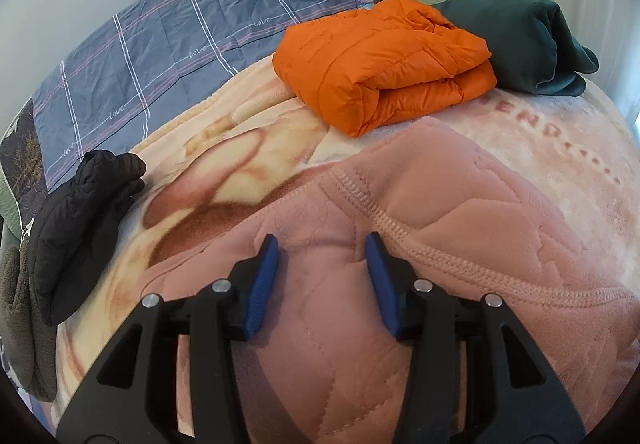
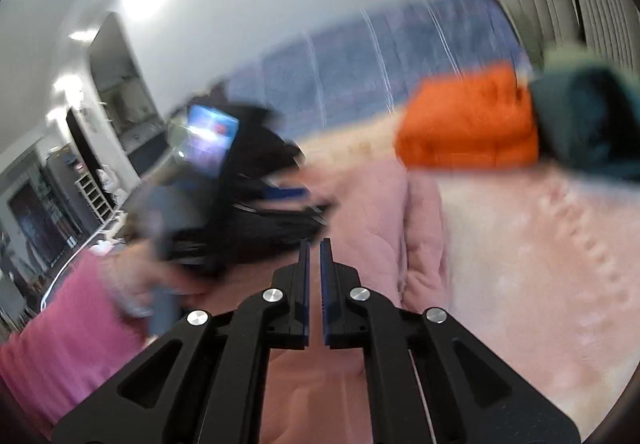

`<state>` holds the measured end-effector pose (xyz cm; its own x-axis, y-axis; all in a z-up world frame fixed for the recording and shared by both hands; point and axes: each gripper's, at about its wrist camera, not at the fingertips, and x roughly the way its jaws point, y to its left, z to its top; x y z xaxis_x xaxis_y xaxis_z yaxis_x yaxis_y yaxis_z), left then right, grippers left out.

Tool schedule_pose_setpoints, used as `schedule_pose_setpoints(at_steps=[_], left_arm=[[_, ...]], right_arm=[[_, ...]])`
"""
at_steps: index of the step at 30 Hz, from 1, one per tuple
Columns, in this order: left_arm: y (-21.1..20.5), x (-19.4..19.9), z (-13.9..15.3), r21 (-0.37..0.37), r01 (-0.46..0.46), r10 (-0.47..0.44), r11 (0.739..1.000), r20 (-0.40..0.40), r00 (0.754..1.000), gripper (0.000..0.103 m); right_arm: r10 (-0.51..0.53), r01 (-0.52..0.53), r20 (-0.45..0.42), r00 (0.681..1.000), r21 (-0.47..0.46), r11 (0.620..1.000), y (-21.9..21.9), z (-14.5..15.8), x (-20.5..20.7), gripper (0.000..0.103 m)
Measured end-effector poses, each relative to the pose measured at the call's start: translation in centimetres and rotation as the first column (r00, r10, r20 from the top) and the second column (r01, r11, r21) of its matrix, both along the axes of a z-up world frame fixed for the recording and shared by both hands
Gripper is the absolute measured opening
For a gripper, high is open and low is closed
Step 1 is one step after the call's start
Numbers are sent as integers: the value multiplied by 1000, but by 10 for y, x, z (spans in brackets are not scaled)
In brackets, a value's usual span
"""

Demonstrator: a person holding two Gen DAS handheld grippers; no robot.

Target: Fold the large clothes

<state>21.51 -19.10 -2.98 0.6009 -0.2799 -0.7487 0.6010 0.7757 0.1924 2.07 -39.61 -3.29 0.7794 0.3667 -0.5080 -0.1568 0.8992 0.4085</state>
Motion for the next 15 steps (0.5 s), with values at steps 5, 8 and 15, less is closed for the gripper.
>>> schedule_pose_setpoints(at_steps=[5,8,15], left_arm=[[0,12,-4,-16,-21,20,1000,-53,998,49],[0,13,-5,-22,-24,23,999,-53,998,50],[33,-3,25,-177,-113,121,978,37,992,58]], right_arm=[[-11,16,-43,999,117,993,-16,-37,17,0],[-18,19,-23,1000,54,998,-9,-35,14,0],[-43,44,15,999,-34,998,7,-31,2,0]])
